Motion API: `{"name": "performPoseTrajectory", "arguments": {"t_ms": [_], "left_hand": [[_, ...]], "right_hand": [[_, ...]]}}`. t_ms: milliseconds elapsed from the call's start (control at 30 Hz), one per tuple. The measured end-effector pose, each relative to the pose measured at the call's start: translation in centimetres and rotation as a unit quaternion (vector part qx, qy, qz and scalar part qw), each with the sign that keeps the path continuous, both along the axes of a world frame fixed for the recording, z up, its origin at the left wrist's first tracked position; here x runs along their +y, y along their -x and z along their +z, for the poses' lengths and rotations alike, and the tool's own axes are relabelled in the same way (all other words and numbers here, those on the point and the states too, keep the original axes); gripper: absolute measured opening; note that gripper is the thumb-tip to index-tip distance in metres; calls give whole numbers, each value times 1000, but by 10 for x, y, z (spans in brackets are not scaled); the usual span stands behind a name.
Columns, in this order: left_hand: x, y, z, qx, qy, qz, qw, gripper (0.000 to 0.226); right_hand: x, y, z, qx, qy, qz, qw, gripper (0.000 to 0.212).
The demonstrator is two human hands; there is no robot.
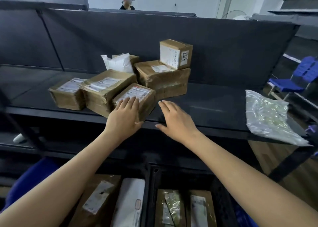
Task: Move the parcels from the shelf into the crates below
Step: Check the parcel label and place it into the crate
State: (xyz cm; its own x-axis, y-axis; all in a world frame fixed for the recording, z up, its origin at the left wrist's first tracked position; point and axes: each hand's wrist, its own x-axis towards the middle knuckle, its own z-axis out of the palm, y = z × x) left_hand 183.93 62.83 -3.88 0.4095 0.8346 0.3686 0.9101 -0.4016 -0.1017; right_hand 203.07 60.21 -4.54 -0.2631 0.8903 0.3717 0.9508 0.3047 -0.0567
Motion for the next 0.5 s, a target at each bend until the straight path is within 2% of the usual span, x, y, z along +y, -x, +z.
{"name": "performPoseTrajectory", "arguments": {"t_ms": [233, 400, 500], "left_hand": [[35, 37, -22, 77, -9, -24, 997, 100], [48, 38, -28, 64, -111, -73, 989, 73], [55, 39, -34, 48, -154, -96, 982, 65]], "right_hand": [[32, 60, -17, -29, 7, -12, 999, 103], [48, 71, -22, -62, -10, -14, 998, 105], [52, 72, -24, -54, -9, -3, 999, 103]]}}
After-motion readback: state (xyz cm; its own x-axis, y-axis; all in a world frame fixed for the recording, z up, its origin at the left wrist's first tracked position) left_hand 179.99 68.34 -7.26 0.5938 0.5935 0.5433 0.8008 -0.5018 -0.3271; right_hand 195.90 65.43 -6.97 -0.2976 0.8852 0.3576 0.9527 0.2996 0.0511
